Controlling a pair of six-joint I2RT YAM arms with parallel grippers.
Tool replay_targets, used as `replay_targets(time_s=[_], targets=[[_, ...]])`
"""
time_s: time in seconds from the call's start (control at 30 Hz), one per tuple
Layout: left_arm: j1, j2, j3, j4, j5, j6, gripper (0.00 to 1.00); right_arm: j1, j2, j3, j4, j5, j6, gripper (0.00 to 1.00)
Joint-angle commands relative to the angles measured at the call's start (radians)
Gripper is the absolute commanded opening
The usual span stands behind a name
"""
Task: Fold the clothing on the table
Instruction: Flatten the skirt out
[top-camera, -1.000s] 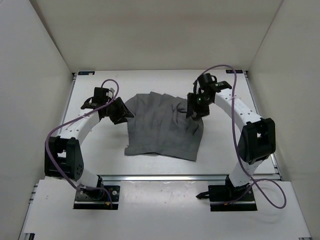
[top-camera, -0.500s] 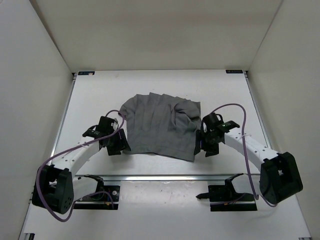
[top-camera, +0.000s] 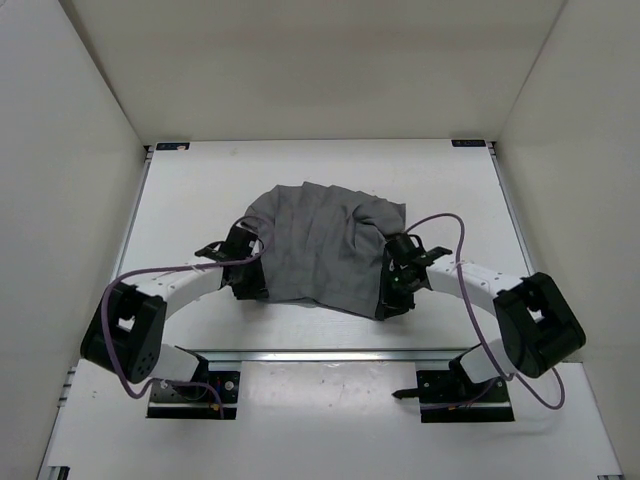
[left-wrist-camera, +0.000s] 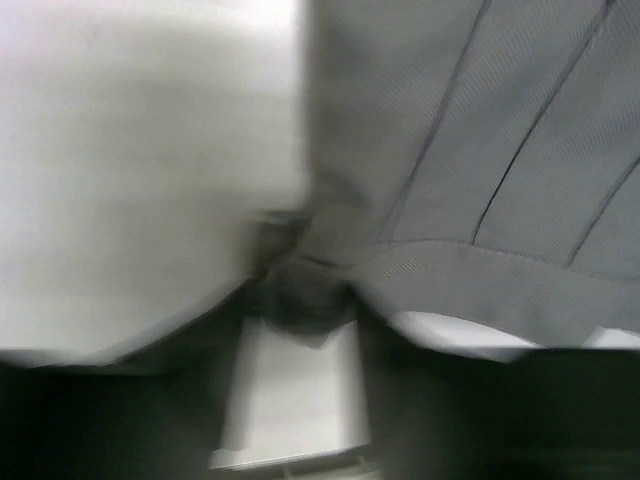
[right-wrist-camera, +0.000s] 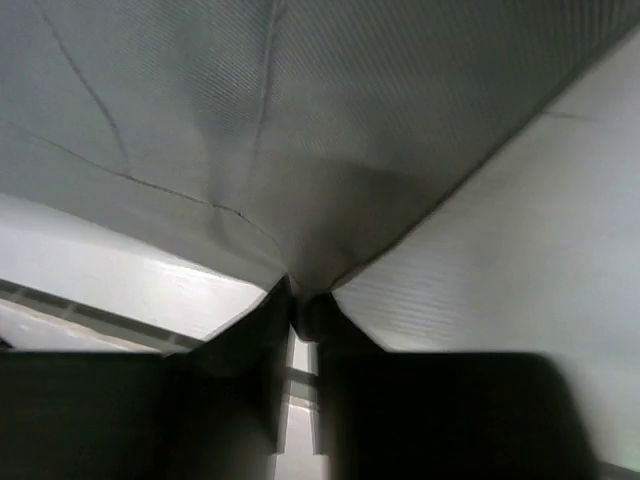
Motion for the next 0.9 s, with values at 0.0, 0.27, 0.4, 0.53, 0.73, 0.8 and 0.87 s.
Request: replay_targets(time_s=[0.0, 0.27, 0.4, 0.53, 0.73, 0.8, 0.87], targets=[[-0.001, 0.078, -0.020, 0.067, 0.004, -0.014, 0.20, 0.009, 0.074, 0.022, 0.077, -0.001, -0.005, 0.00], [0.118, 0.288, 0.762, -0.067, 0.133, -0.005, 0.00, -0.194, 0.285, 0.928, -0.266, 0.163, -0.215, 0.00], [0.139, 0.318, 1.148, -0.111, 0.107, -0.043, 0.00, -0.216, 0.315, 1.307, -0.305, 0.302, -0.278, 0.00], [0.105, 0.139, 0.937, 0.054, 0.084, -0.062, 0.00, -0.217, 0.167, 1.100, -0.132, 0.251, -0.274, 0.00], [0.193, -0.062, 0.323, 0.254, 0.200, -0.129, 0.00, -0.257, 0.011, 0.580, 0.036, 0.095, -0.243, 0.00], [0.197, -0.095, 0.200, 0.245, 0.211, -0.097, 0.00, -0.251, -0.012, 0.468, 0.045, 0.049, -0.243, 0.00], [0.190, -0.132, 0.060, 0.219, 0.219, -0.073, 0.00, -0.256, -0.036, 0.360, 0.048, -0.007, -0.246, 0.00]])
